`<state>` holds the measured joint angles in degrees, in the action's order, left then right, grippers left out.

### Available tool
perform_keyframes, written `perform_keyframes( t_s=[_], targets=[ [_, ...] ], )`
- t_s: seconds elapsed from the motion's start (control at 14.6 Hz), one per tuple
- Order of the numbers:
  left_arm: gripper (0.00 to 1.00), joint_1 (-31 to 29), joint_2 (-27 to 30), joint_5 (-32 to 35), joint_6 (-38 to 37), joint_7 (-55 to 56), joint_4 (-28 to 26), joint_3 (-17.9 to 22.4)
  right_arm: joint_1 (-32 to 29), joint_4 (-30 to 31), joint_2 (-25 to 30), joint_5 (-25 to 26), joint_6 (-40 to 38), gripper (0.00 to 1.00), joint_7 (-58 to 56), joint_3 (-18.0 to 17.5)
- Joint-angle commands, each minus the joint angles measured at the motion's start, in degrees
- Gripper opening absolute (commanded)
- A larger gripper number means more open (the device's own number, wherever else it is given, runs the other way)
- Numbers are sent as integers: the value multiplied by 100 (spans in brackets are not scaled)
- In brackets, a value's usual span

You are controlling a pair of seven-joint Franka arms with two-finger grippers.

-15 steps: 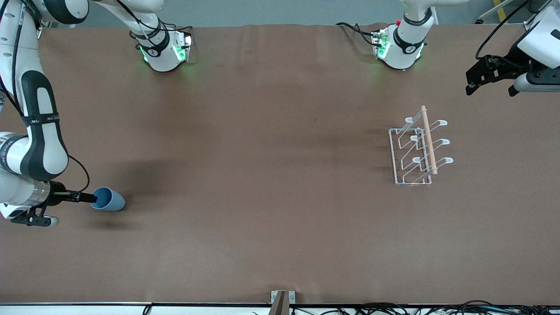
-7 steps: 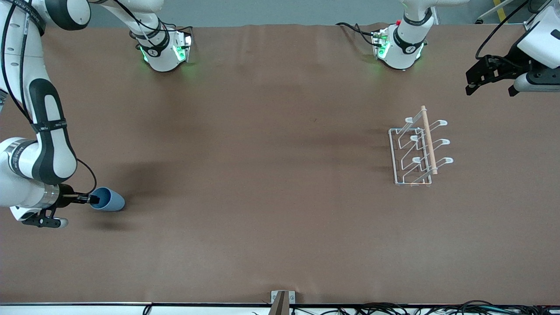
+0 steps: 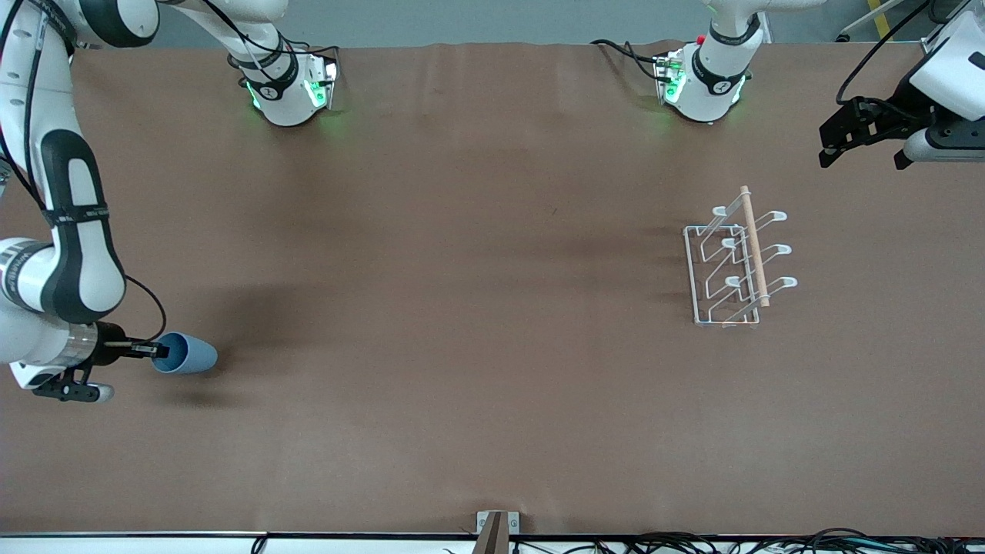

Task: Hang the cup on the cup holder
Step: 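Close the right gripper on the blue cup's rim, then lift the blue cup with the right gripper while the left gripper approaches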

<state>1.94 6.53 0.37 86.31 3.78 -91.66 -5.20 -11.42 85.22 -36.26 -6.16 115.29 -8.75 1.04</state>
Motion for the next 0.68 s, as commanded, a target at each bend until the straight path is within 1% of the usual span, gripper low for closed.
perform_keyframes(
  t_s=[0.0,0.14,0.21,0.34,0.55,0.62],
  targets=[
    [100,-53,-38,-81,-88,-36,104,-16,227,187,742,-122,-532,3,-66,-25],
    [100,-53,-47,-81,-88,-36,104,-25,456,187,1084,-235,-919,3,-31,-130],
    [100,-53,-47,-81,-88,-36,104,-16,517,196,1225,-480,-1225,2,-31,-183],
    [100,-53,-47,-81,-97,-36,104,-16,597,196,1428,-1182,-1605,2,-39,-262],
    [100,-53,-47,-81,-97,-36,104,-16,1035,179,1692,-2210,-2185,0,22,-253],
    [100,-62,-47,-90,-97,-53,104,-25,1167,187,1762,-2475,-2282,0,126,-262]
  ],
)
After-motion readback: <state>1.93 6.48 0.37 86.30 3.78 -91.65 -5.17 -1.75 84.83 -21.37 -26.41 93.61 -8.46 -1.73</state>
